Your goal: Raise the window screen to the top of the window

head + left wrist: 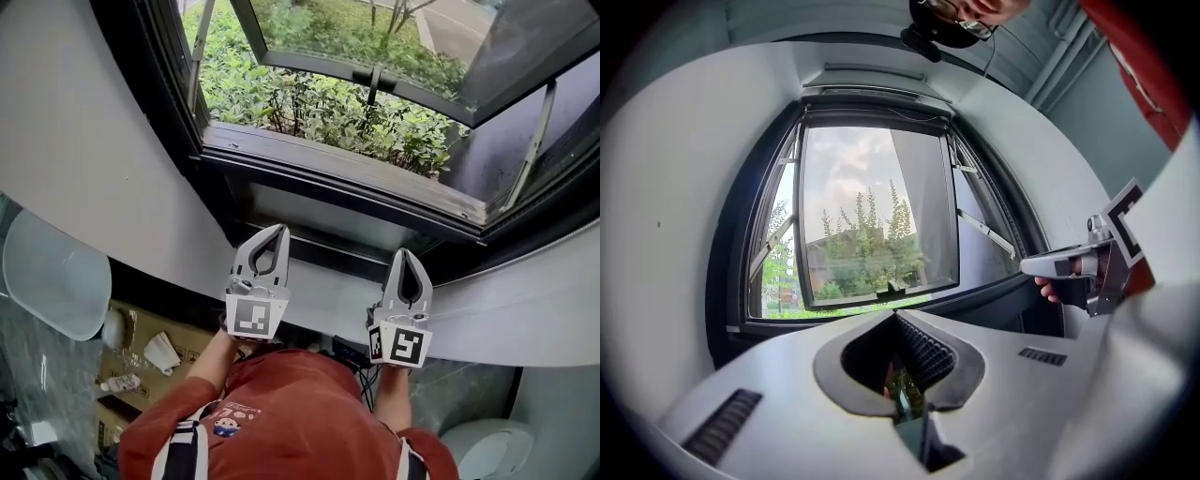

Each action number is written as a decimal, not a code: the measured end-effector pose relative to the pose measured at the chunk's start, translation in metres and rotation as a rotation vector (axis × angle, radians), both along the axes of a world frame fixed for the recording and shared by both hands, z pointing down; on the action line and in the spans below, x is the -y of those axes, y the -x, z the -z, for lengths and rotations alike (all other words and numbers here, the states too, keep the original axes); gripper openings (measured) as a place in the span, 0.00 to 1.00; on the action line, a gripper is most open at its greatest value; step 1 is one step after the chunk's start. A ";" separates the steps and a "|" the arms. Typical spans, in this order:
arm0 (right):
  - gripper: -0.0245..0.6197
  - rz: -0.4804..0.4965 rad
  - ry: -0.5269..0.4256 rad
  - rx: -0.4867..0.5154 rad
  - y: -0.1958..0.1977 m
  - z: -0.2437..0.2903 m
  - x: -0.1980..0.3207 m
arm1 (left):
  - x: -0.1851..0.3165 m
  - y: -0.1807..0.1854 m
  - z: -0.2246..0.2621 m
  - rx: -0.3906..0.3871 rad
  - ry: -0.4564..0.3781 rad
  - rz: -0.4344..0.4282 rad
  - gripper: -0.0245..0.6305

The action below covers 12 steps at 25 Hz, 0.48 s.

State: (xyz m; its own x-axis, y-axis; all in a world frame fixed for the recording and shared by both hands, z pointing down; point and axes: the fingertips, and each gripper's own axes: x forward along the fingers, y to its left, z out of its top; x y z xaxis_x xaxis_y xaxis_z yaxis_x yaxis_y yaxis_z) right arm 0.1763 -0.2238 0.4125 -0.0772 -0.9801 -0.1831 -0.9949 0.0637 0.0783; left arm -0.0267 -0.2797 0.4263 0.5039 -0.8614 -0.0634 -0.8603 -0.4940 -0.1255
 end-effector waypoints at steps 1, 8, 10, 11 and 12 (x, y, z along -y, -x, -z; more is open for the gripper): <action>0.05 0.005 -0.003 0.003 0.001 0.001 0.000 | -0.001 0.000 0.000 0.003 -0.001 -0.002 0.05; 0.05 0.010 -0.019 -0.001 0.003 0.004 -0.003 | -0.004 -0.001 0.002 0.028 -0.031 0.004 0.05; 0.05 0.008 -0.022 -0.003 0.002 0.004 -0.004 | -0.005 -0.002 0.002 0.032 -0.037 0.004 0.05; 0.05 0.006 -0.022 -0.004 0.002 0.003 -0.004 | -0.005 -0.002 0.002 0.031 -0.037 0.003 0.05; 0.05 0.006 -0.022 -0.005 0.002 0.003 -0.004 | -0.006 -0.002 0.002 0.029 -0.037 0.002 0.05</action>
